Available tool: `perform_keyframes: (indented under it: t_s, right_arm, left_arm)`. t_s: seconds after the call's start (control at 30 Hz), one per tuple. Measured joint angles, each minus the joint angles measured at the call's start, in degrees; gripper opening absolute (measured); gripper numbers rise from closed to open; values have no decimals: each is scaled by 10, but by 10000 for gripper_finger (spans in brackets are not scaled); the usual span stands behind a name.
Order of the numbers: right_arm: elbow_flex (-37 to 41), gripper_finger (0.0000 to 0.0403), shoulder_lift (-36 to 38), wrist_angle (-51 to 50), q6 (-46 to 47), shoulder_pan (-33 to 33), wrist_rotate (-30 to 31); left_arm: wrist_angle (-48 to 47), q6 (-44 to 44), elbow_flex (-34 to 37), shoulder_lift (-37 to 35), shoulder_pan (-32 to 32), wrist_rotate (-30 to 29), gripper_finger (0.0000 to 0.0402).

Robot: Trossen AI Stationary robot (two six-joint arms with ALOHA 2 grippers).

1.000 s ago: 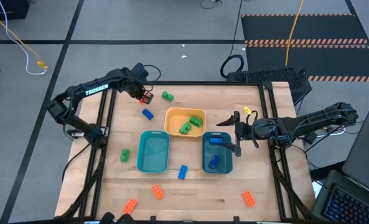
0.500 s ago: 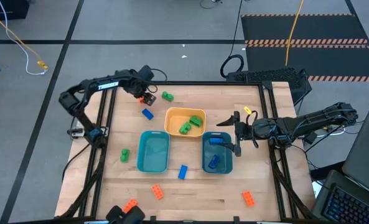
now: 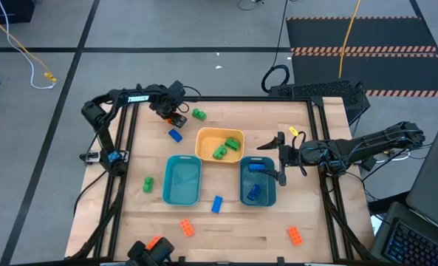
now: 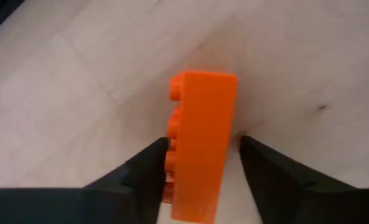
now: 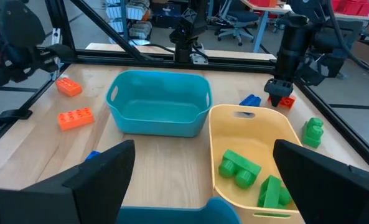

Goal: Sort & place blocks by color
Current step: Put the orange game piece into the light blue bin

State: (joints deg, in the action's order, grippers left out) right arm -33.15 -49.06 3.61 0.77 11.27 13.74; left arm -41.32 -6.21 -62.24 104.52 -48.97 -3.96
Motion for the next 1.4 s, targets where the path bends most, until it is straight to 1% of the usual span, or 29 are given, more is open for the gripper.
perform_keyframes:
  t_s: [0.17,0.3,0.4,0.5,0.57,0.63,0.73,0.83,0.9,1.03,1.17,1.27,1.4]
  right_arm:
    - [0,377,0,6,-6,-5,0]
    - [0,377,0,9,-9,-6,0]
    - [0,377,0,9,-11,-6,0]
    - [0,377,0,9,-15,-6,0]
    - [0,377,0,9,-15,-6,0]
    - [0,377,0,9,-17,-6,0]
    - [0,377,0,9,-17,-7,0]
    - [0,377,0,9,-17,-8,0]
    - [0,377,0,9,-16,-8,0]
    - [0,377,0,18,-10,-8,0]
    - [0,377,0,20,0,-8,0]
    - [0,377,0,20,7,-8,0]
    - [0,377,0,20,27,-8,0]
  left_arm:
    - [0,-4,2,-34,1,-21,94]
    - [-3,-15,2,-65,2,-14,90]
    - [-13,-23,2,-103,7,-9,90]
    - [-35,-50,2,-150,27,11,90]
    - [-66,-82,2,-188,50,24,90]
    - [-98,-118,2,-222,91,26,93]
    - [-134,-169,2,-266,171,24,107]
    - [-136,-229,2,-301,259,23,107]
    - [-136,-272,2,-317,321,20,100]
    - [-143,-342,1,-317,441,14,94]
    - [-142,-420,1,-297,532,9,104]
    - [-144,-441,1,-282,576,9,110]
    - [-141,-435,1,-261,608,15,113]
